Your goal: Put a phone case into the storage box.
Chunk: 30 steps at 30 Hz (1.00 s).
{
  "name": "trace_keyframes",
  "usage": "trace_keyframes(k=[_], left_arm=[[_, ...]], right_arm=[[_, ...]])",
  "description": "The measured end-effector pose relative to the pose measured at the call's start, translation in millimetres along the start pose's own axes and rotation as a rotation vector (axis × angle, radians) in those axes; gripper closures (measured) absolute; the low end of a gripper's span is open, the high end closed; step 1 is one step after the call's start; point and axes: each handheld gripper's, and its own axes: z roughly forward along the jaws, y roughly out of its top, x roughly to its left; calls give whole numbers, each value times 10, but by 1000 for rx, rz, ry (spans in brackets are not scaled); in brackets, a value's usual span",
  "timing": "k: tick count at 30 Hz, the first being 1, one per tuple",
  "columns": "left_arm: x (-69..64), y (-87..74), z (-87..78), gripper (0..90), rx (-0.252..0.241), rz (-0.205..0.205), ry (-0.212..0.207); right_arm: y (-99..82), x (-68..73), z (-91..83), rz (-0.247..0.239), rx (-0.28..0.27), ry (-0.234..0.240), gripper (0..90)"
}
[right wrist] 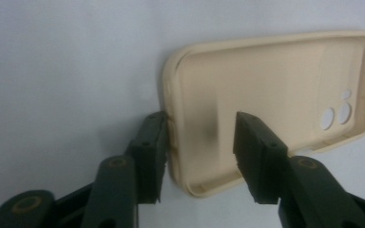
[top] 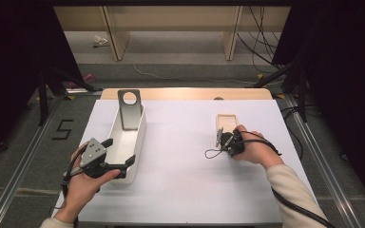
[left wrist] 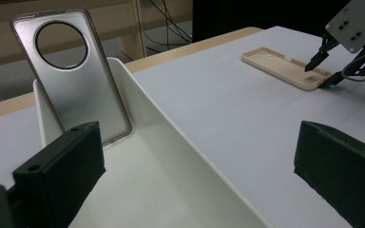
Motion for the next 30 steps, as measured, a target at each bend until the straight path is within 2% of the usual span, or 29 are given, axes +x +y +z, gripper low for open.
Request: trace_keyframes(k=[7,13,18,30], left_arm=[[-1,10,-5,29,-3,5,-2],[-3,9,-3,31,-3,5,-3],[-9,18,-11,33,-7,6,-3],[-7,11,-8,42,-8,3,-11]], right_arm=[[31,-16,4,-15,17,48,668],[50,-23,6,-14,30,66,707],[74,-9,6,-19,47,85,791],[87,3,10,-23,50,93,834]])
